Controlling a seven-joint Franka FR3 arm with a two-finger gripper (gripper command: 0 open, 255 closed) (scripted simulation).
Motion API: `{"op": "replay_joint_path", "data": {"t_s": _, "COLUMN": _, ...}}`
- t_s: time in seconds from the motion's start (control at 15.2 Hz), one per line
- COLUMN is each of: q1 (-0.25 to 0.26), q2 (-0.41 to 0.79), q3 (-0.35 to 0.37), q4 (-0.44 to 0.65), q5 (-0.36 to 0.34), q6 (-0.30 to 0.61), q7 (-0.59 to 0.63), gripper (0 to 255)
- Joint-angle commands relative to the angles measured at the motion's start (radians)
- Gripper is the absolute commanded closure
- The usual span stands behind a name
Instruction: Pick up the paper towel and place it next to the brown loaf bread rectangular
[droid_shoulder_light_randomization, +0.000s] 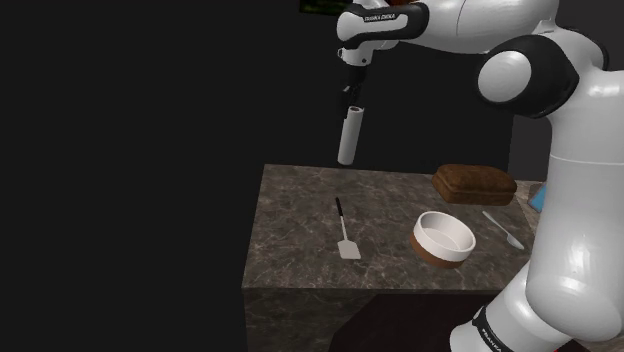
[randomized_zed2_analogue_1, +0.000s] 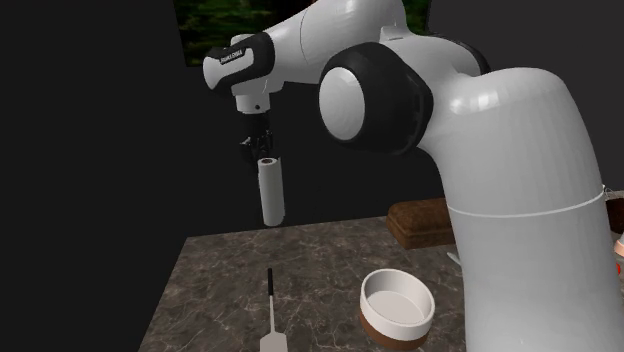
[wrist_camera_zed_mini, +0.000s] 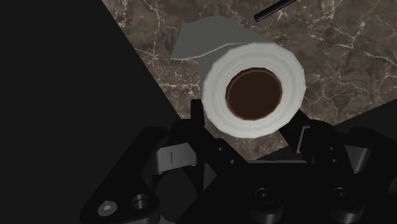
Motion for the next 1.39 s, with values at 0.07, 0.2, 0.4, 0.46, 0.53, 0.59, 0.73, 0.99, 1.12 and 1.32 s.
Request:
{"op": "replay_joint_path", "data": {"t_s": 0.07, "q1": -0.003, "q2": 0.007, "q3": 0.0, "q4": 0.052, "q5": 0.001, "q6": -0.046, "q7": -0.001, "gripper": 255}}
{"op": "replay_joint_path", "data": {"t_s": 0.2, "q1": -0.005, "q2": 0.012, "q3": -0.001, "q4": 0.087, "q5": 0.002, "q6": -0.075, "q7": -0.001, "gripper": 255}}
{"op": "replay_joint_path", "data": {"t_s": 0.4, "q1": -0.009, "q2": 0.023, "q3": -0.001, "q4": 0.144, "q5": 0.004, "q6": -0.122, "q7": -0.002, "gripper": 255}}
{"op": "replay_joint_path", "data": {"t_s": 0.46, "q1": -0.01, "q2": 0.028, "q3": -0.001, "q4": 0.165, "q5": 0.005, "q6": -0.138, "q7": -0.002, "gripper": 255}}
{"op": "replay_joint_path", "data": {"t_s": 0.53, "q1": -0.012, "q2": 0.033, "q3": -0.001, "q4": 0.187, "q5": 0.005, "q6": -0.154, "q7": -0.002, "gripper": 255}}
{"op": "replay_joint_path", "data": {"t_s": 0.59, "q1": -0.013, "q2": 0.038, "q3": -0.001, "q4": 0.209, "q5": 0.006, "q6": -0.171, "q7": -0.003, "gripper": 255}}
{"op": "replay_joint_path", "data": {"t_s": 0.73, "q1": -0.017, "q2": 0.051, "q3": -0.001, "q4": 0.257, "q5": 0.009, "q6": -0.206, "q7": -0.003, "gripper": 255}}
{"op": "replay_joint_path", "data": {"t_s": 0.99, "q1": -0.024, "q2": -0.031, "q3": -0.011, "q4": 0.155, "q5": -0.002, "q6": -0.186, "q7": -0.028, "gripper": 255}}
{"op": "replay_joint_path", "data": {"t_s": 1.12, "q1": -0.032, "q2": -0.109, "q3": -0.021, "q4": 0.05, "q5": -0.013, "q6": -0.158, "q7": -0.051, "gripper": 255}}
{"op": "replay_joint_path", "data": {"t_s": 1.32, "q1": -0.046, "q2": -0.212, "q3": -0.038, "q4": -0.077, "q5": -0.031, "q6": -0.131, "q7": -0.088, "gripper": 255}}
